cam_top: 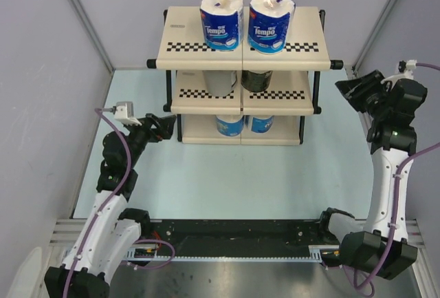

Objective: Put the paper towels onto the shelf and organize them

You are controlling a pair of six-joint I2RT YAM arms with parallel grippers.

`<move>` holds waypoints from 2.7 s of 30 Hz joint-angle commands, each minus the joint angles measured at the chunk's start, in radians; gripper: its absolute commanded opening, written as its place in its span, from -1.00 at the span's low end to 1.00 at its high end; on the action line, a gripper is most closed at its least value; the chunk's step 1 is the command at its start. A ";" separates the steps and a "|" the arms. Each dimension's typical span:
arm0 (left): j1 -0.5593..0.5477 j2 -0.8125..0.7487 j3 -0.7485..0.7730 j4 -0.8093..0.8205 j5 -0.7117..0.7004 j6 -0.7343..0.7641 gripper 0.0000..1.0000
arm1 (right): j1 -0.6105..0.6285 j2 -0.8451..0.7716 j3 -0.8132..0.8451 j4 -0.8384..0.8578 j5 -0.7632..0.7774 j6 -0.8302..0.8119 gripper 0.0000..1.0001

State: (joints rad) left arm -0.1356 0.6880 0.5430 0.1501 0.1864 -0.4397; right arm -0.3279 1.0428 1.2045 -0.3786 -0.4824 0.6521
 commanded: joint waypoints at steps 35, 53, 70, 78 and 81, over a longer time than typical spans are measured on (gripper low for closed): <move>-0.006 -0.076 -0.189 -0.001 0.059 -0.188 0.86 | 0.280 -0.434 -1.045 0.840 0.126 0.618 -0.63; -0.006 -0.088 -0.187 0.009 0.065 -0.189 0.86 | 0.389 0.281 -1.016 1.572 0.278 0.678 -0.77; -0.006 -0.067 -0.173 0.020 0.068 -0.179 0.87 | 0.480 0.692 -0.864 1.883 0.419 0.682 -0.76; -0.006 -0.062 -0.169 0.011 0.061 -0.166 0.87 | 0.521 0.773 -0.807 1.893 0.464 0.644 -0.76; -0.006 -0.062 -0.169 0.012 0.061 -0.169 0.87 | 0.526 0.795 -0.786 1.896 0.475 0.638 -0.76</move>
State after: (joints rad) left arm -0.1356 0.6273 0.3569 0.1398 0.2394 -0.6106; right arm 0.1883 1.8053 0.3759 1.2968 -0.0582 1.3228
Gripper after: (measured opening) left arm 0.932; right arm 0.121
